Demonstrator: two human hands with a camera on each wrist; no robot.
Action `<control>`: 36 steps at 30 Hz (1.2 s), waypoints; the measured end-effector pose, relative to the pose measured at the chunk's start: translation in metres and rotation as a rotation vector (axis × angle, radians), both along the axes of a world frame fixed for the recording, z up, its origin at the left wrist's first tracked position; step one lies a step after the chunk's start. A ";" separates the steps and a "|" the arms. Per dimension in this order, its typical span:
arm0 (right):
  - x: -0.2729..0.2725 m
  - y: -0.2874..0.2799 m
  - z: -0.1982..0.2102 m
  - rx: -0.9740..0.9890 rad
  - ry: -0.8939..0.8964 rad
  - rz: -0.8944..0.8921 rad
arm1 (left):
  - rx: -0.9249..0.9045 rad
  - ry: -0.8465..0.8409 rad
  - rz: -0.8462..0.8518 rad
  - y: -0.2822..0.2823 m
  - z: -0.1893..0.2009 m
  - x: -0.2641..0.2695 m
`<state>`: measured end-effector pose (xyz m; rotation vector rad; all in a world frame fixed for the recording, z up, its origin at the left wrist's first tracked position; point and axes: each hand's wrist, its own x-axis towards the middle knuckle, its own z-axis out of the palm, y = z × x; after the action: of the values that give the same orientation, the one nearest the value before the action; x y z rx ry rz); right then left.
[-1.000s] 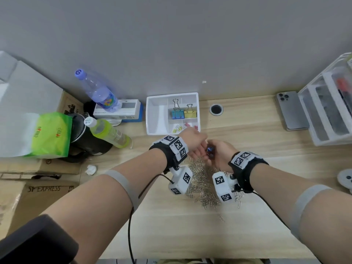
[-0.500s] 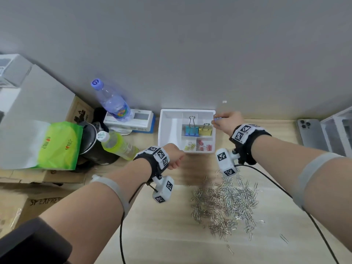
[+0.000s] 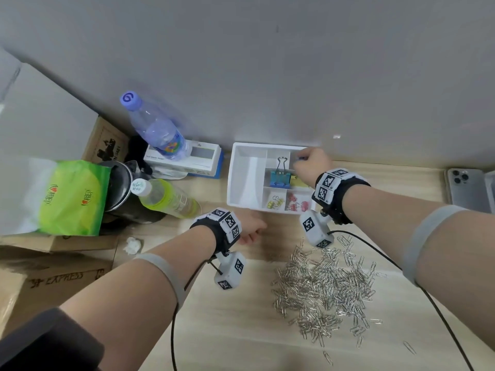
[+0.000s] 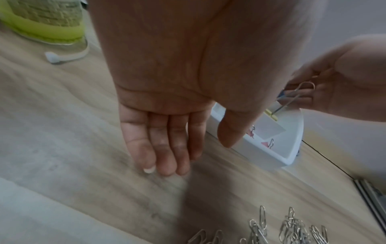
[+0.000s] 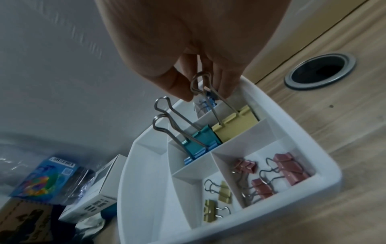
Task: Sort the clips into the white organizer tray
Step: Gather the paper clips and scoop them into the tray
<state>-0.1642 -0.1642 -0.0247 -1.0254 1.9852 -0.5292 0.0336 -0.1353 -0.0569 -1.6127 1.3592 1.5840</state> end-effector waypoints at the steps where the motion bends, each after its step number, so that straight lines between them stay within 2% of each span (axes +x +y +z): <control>1: 0.001 0.001 0.001 -0.016 -0.010 0.020 | 0.010 0.007 0.001 0.001 -0.002 -0.001; 7: -0.010 0.014 -0.003 -0.148 -0.026 -0.041 | 0.047 0.020 -0.008 0.004 -0.002 -0.009; 11: -0.035 0.034 -0.005 -0.271 0.070 -0.160 | 0.045 0.020 -0.044 0.016 0.002 -0.013; 15: -0.064 0.073 -0.021 -0.125 0.137 -0.185 | -0.067 0.008 -0.146 0.032 0.008 -0.018; 18: -0.077 0.108 -0.033 0.101 0.212 -0.090 | -0.120 -0.032 -0.308 0.045 0.006 -0.020; 22: -0.068 0.147 -0.045 0.302 0.267 0.197 | -0.221 -0.053 -0.295 0.065 0.003 -0.025; 25: -0.050 0.166 -0.056 0.242 0.247 0.377 | -0.310 -0.047 -0.321 0.083 -0.007 -0.029; 30: -0.024 0.191 -0.060 0.048 0.205 0.536 | -0.404 -0.006 -0.360 0.113 -0.020 -0.045; 36: -0.016 0.219 -0.058 0.023 0.146 0.712 | -0.422 0.026 -0.534 0.132 -0.025 -0.059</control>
<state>-0.1802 0.0548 -0.0827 -1.6799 1.5820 -0.0401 -0.0249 -0.0036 -0.0815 -1.2784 2.0311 1.0496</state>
